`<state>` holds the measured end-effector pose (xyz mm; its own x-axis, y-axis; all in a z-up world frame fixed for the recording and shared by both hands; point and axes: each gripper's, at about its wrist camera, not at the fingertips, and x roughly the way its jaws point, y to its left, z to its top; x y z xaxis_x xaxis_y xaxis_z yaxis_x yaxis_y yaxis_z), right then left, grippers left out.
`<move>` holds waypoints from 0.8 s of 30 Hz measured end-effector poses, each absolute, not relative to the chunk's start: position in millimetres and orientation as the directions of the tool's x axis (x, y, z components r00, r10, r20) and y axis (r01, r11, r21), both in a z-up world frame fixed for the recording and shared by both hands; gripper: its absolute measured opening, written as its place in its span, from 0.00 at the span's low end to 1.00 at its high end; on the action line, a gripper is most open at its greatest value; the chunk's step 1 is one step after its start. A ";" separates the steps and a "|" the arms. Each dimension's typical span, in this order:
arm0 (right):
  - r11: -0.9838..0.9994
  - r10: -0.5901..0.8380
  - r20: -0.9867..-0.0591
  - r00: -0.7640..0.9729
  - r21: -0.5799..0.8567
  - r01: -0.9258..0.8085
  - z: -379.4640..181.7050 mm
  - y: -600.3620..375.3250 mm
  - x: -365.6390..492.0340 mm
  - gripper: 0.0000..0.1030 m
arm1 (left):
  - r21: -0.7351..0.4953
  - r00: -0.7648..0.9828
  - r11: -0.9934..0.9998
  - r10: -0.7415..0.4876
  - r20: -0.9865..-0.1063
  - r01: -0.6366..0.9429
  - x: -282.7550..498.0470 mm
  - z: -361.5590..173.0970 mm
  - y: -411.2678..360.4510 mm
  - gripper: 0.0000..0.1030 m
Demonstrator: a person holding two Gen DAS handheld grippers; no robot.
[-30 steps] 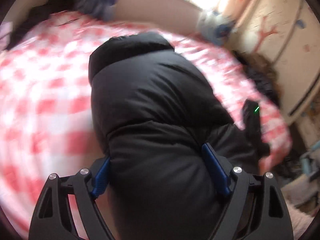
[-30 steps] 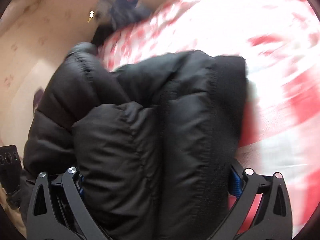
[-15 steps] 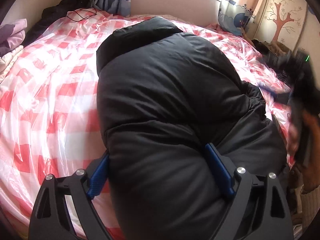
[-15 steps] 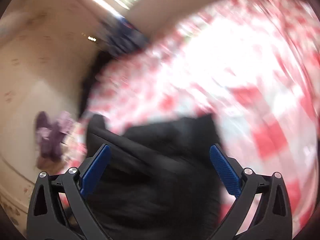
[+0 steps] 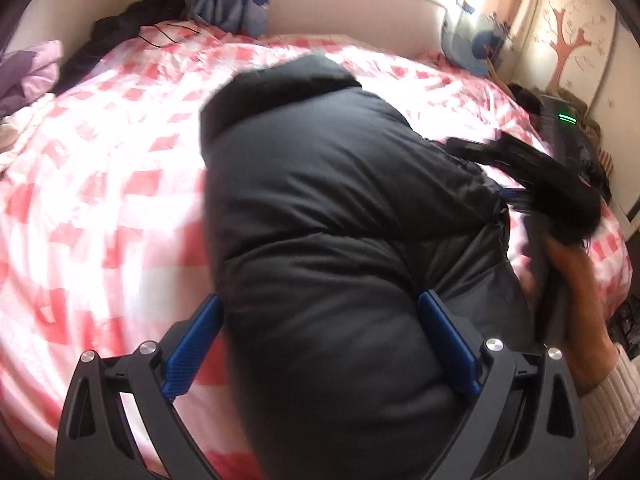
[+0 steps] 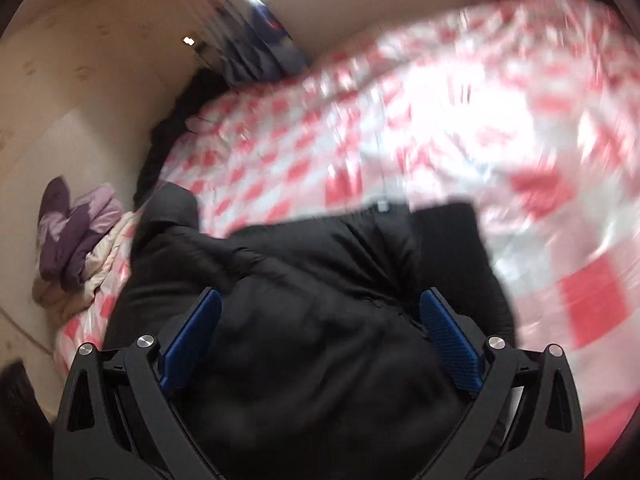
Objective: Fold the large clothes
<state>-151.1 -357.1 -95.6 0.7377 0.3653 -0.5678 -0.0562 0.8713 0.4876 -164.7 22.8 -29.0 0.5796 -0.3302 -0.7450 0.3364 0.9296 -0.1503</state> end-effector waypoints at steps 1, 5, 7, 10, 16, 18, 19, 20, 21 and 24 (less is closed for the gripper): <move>0.890 0.351 -0.546 0.761 0.448 -0.089 -84.4 -353.0 -167.5 0.93 | -0.154 0.601 0.935 -0.326 -0.730 0.320 -167.5 -22.7 30.0 0.90; 0.960 0.275 -0.719 0.638 0.239 -0.145 -118.5 -320.5 -179.3 0.93 | -0.178 0.602 0.945 -0.313 -0.735 0.275 -162.7 -28.5 42.0 0.92; 0.936 0.329 -0.736 0.592 0.336 -0.102 -136.4 -335.1 -176.0 0.94 | -0.166 0.589 0.946 -0.304 -0.748 0.277 -162.8 -40.0 35.6 0.92; 0.927 0.319 -0.726 0.609 0.372 -0.043 -117.8 -355.7 -191.7 0.93 | -0.087 0.626 0.959 -0.244 -0.740 0.271 -177.6 -32.7 24.4 0.92; 0.949 0.304 -0.731 0.611 0.290 -0.126 -105.1 -344.7 -258.4 0.93 | 0.025 0.682 0.970 -0.151 -0.715 0.241 -189.5 -27.0 14.3 0.92; 0.930 0.358 -0.777 0.517 0.347 -0.123 -130.4 -345.9 -256.4 0.93 | 0.041 0.685 0.971 -0.137 -0.715 0.236 -191.3 -25.5 11.3 0.92; 0.921 0.370 -0.772 0.516 0.376 -0.099 -130.3 -353.5 -257.1 0.93 | 0.055 0.686 0.969 -0.129 -0.716 0.240 -192.7 -24.6 9.0 0.92; 0.925 0.352 -0.764 0.541 0.374 -0.074 -120.1 -360.7 -257.8 0.93 | 0.073 0.694 0.968 -0.118 -0.710 0.239 -195.1 -23.2 7.2 0.92; 0.925 0.342 -0.740 0.579 0.372 -0.070 -107.1 -365.2 -257.2 0.93 | 0.087 0.700 0.967 -0.109 -0.706 0.238 -196.9 -21.7 5.7 0.92; 0.930 0.320 -0.665 0.675 0.357 -0.089 -60.2 -370.0 -246.5 0.93 | 0.115 0.708 0.963 -0.096 -0.699 0.244 -197.9 -20.5 4.3 0.92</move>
<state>-246.5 -370.0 -60.2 0.6746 0.3197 -0.6653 -0.0890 0.9300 0.3566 -197.9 4.3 -20.5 0.7084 -0.0963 -0.6992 0.2440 0.9630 0.1146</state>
